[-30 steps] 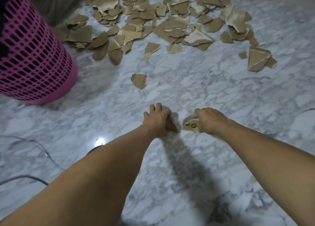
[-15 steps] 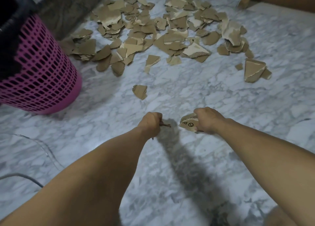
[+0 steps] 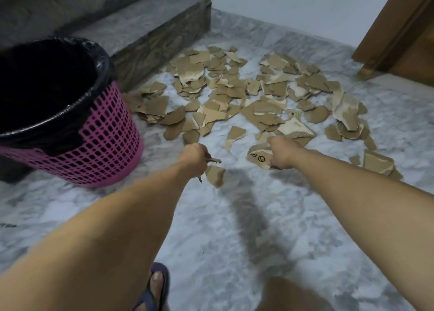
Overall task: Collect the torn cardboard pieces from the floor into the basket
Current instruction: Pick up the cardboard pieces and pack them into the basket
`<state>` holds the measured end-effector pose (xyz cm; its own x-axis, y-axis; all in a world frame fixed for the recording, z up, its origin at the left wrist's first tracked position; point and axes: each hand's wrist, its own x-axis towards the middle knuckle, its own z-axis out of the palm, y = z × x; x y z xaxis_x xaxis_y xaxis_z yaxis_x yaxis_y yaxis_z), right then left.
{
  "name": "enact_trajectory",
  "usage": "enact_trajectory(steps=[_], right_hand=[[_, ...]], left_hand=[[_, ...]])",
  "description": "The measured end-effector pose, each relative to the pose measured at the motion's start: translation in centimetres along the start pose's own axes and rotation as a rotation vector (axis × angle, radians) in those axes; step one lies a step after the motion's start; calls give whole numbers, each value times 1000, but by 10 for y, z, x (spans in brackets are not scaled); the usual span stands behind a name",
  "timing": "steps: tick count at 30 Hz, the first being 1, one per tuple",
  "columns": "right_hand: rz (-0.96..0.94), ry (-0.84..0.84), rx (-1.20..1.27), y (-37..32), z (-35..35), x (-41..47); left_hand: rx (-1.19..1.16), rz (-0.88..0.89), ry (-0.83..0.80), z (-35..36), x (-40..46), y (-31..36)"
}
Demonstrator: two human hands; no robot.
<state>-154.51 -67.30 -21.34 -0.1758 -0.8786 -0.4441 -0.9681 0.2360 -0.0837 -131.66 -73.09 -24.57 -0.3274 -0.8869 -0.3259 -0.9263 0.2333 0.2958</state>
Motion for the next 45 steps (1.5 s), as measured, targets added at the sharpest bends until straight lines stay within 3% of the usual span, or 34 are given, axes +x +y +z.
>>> enact_trajectory(steps=[8, 18, 22, 25, 29, 34, 39, 45], right_hand=[[-110, -15, 28, -23, -3, 135], [-267, -53, 137, -87, -20, 266], [-306, -116, 113, -109, -14, 302], [-231, -85, 59, -113, -11, 316], [-120, -169, 112, -112, -15, 322], [-117, -251, 27, -119, -1, 318], [-169, -164, -11, -125, 10, 307], [-209, -114, 228, -117, 14, 294]], left_hand=[[-31, -183, 20, -17, 100, -26], [-250, -357, 79, -41, 201, -84], [-378, -430, -36, -40, 229, -107], [-480, -419, -108, -23, 242, -128], [-211, -314, -213, -4, 233, -131], [9, -310, -93, 18, 221, -117], [-75, -261, 13, 15, 215, -112], [-203, -293, 0, 16, 210, -101]])
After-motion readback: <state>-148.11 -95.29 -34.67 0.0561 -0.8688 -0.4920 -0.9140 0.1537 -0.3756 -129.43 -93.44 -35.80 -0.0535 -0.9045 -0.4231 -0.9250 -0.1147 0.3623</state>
